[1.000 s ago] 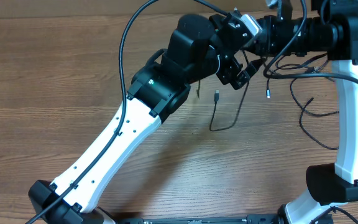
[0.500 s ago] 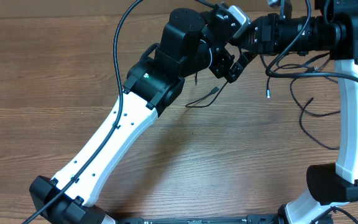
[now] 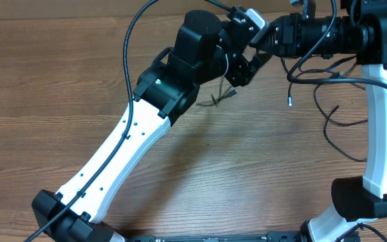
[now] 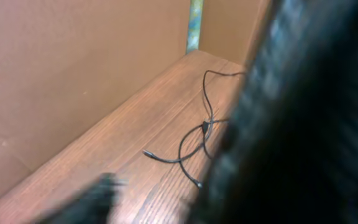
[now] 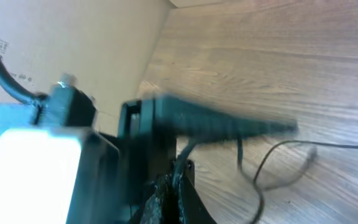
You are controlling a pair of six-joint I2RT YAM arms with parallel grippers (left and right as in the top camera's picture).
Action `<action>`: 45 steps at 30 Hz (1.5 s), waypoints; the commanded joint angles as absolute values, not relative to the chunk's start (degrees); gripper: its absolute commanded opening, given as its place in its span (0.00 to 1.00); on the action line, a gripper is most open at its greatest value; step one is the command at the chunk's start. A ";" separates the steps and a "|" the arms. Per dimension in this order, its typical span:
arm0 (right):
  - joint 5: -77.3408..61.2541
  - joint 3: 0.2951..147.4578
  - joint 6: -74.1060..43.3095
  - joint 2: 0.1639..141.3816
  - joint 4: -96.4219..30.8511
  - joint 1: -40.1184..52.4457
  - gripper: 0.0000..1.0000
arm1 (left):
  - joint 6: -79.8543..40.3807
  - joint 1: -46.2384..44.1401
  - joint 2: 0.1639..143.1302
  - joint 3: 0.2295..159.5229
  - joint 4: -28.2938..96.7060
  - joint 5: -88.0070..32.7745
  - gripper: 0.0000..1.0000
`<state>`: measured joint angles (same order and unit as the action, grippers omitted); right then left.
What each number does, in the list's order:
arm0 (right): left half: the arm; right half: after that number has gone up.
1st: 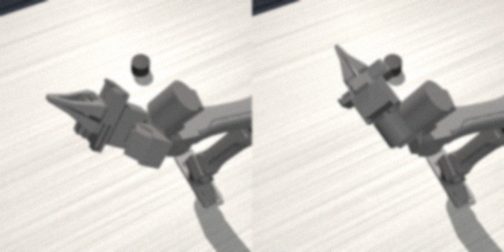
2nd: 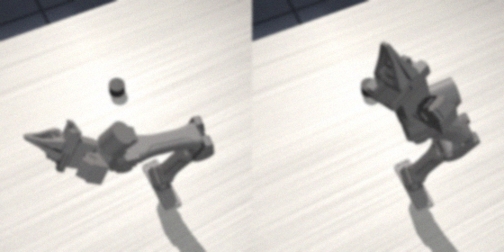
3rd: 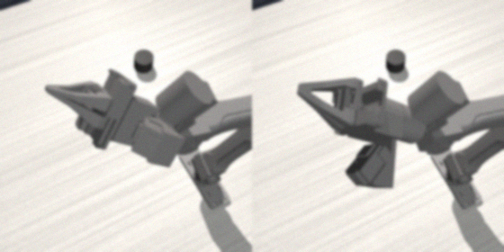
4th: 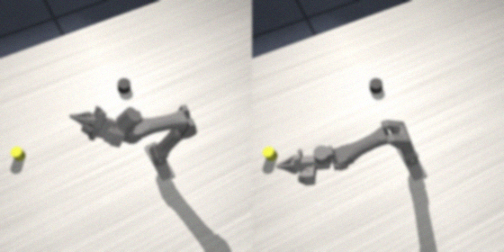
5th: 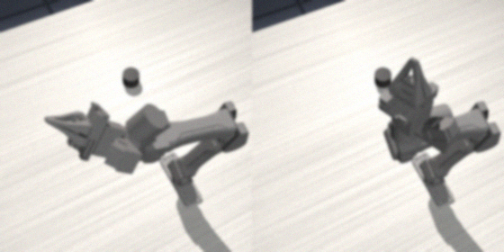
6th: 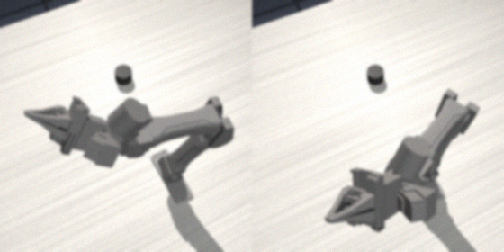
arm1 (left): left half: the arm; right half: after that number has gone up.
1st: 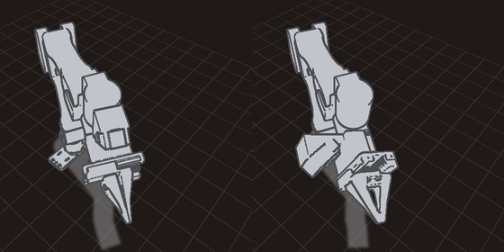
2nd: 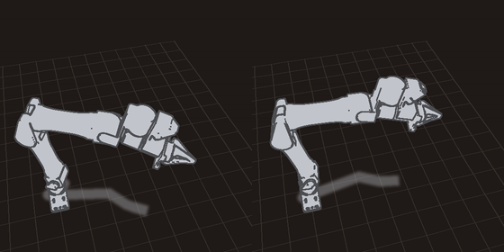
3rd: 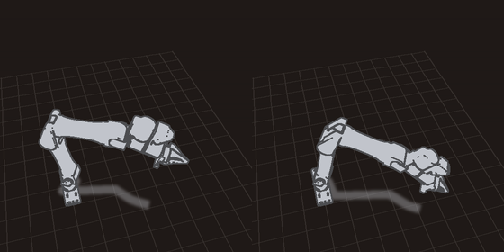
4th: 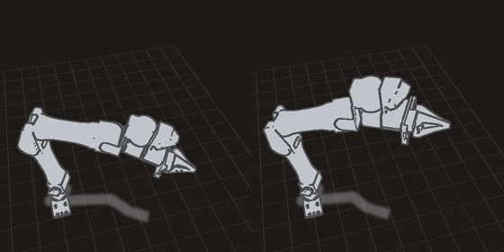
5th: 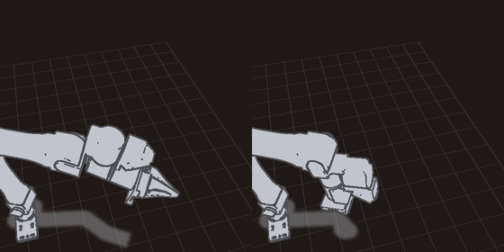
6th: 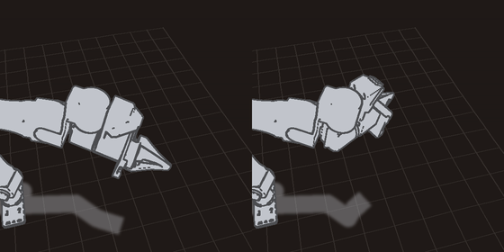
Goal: Untangle cables
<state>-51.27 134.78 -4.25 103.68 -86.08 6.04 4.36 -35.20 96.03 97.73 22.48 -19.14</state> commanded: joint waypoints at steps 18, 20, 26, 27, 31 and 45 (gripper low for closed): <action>-47.83 136.09 -4.12 102.24 -85.76 3.01 0.04 | 1.26 -32.56 96.64 97.23 24.25 -10.96 0.04; -48.03 136.09 -4.14 102.24 -85.80 1.28 0.04 | 1.23 -32.05 96.64 97.23 24.93 -10.98 0.04; -49.80 136.09 -4.10 102.24 -85.80 -3.62 0.04 | 1.26 -31.40 96.64 97.23 27.38 -10.46 0.04; -49.78 136.09 -4.10 102.24 -85.80 -4.08 0.04 | 1.26 -31.40 96.64 97.23 27.59 -10.39 0.04; -49.65 136.09 -4.08 102.24 -85.78 -5.39 0.04 | 1.26 -31.40 96.64 97.23 28.56 -10.28 0.04; -43.75 136.09 3.55 102.24 -87.11 -5.54 0.31 | -23.51 -25.91 96.60 97.56 23.64 -12.49 0.04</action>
<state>-44.49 134.78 0.47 103.46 -87.46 -5.58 -7.16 -30.06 96.62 97.43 25.45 -11.14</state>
